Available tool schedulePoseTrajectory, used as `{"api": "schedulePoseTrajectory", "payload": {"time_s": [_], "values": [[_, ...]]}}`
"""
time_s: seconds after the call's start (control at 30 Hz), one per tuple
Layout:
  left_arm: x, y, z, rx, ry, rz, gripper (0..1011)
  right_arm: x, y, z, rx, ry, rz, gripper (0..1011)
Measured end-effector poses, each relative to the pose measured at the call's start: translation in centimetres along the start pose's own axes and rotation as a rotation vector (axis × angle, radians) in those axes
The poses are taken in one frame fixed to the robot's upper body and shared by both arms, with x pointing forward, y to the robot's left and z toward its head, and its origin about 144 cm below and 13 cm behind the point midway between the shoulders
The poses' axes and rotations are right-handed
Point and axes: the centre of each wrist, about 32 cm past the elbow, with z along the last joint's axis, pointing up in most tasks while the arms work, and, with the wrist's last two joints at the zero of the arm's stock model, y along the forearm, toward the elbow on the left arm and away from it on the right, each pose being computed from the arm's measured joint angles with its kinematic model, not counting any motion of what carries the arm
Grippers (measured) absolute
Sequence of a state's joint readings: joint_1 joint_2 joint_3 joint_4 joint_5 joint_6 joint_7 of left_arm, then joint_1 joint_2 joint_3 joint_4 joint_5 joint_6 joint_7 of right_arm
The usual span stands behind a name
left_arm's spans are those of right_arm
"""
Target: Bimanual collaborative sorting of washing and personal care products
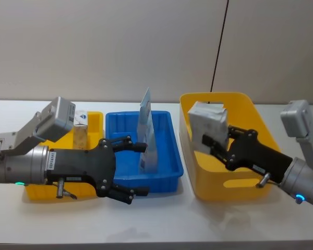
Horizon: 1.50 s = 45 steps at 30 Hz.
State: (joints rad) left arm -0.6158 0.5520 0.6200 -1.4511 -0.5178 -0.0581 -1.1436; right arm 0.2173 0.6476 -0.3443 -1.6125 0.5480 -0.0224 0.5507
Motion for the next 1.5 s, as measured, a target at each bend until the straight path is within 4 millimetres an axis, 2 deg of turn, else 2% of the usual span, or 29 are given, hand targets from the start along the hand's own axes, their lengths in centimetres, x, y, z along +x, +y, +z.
{"api": "schedulePoseTrajectory", "payload": {"time_s": [0.37,0.73,1.5], "values": [[0.0,0.0,0.0,0.000,0.000,0.002,1002,0.2,0.1,0.4,-0.003,0.009,-0.163,347],[0.0,0.1,0.0,0.000,0.000,0.003,1002,-0.2,1.2,0.7,-0.059,0.023,-0.318,347],[0.0,0.1,0.0,0.000,0.000,0.003,1002,-1.2,2.9,-0.6,-0.161,0.033,-0.494,347]]}}
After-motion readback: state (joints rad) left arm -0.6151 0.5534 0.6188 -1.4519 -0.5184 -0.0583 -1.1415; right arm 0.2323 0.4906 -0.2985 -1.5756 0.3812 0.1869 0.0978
